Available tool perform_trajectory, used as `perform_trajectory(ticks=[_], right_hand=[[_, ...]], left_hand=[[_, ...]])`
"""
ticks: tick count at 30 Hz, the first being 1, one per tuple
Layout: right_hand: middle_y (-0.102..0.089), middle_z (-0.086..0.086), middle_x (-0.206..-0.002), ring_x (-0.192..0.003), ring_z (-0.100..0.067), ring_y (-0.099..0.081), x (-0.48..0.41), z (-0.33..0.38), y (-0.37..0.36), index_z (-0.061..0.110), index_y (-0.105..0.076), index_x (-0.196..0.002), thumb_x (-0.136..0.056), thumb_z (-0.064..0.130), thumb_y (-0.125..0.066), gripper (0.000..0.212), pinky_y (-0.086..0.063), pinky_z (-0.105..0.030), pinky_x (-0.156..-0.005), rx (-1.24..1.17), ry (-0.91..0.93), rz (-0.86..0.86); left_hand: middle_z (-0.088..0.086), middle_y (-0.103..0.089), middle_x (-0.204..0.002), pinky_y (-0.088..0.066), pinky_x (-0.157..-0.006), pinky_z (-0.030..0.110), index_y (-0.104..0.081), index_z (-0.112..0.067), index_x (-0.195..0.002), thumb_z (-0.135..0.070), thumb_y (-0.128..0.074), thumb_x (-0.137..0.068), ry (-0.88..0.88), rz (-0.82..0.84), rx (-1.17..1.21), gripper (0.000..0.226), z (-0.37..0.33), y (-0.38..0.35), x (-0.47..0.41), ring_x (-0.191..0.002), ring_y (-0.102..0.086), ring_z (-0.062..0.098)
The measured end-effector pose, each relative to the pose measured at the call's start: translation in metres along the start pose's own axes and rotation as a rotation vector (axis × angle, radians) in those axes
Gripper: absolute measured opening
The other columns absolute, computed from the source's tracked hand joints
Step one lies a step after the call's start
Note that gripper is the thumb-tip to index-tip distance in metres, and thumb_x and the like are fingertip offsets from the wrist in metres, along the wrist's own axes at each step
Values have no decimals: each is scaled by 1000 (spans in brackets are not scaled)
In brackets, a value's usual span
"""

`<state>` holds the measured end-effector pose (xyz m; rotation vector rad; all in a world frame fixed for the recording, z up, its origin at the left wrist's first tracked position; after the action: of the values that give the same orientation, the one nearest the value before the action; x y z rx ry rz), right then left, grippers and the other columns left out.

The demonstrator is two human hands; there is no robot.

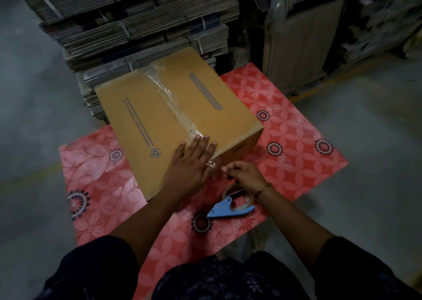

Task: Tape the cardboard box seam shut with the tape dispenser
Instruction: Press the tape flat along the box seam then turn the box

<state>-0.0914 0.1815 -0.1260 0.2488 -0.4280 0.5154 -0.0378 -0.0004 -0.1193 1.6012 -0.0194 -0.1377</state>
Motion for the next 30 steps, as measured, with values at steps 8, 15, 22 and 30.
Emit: perform_trajectory(ticks=[8,15,22,30], right_hand=[[-62,5,-63,-57,-2,-55,-8,-8,-3,11,-66,-72,-89,13,-71,17,-48,-22,-64,43,67,-43],[-61,1,-65,-65,-15,-53,-19,-16,-8,18,-65,-69,-89,11,-70,22,-46,-31,-67,37,92,-58],[-61,1,-67,-62,-8,-53,-28,-22,-11,12,-66,-72,-88,9,-71,17,-45,-26,-63,45,122,-77],[-61,10,-66,-55,10,-56,-41,-18,-18,23,-61,-66,-89,4,-68,31,-43,-15,-59,93,140,-104]], left_hand=[[13,-33,-166,-31,-121,51,-31,-16,-159,-40,-51,-101,-18,-113,-35,66,-3,7,4,-154,-29,30],[11,-51,-137,-39,-103,47,-67,-19,-122,-11,-67,-82,-408,-378,-111,40,-8,12,22,-131,-48,33],[10,-45,-139,-39,-103,50,-67,-21,-124,-19,-65,-87,-418,-335,-120,36,-4,7,21,-130,-47,32],[12,-46,-138,-38,-105,63,-57,-19,-141,-23,-55,-95,-256,-318,-153,46,-4,1,16,-130,-44,39]])
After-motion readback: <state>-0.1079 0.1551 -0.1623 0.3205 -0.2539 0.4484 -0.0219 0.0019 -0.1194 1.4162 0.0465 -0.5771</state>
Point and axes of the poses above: each hand's wrist, its own x-axis away from the middle knuckle, its own y-axis out of the back of the hand, z = x × y, the point moved 3 cm from there along -x, towards the middle knuckle
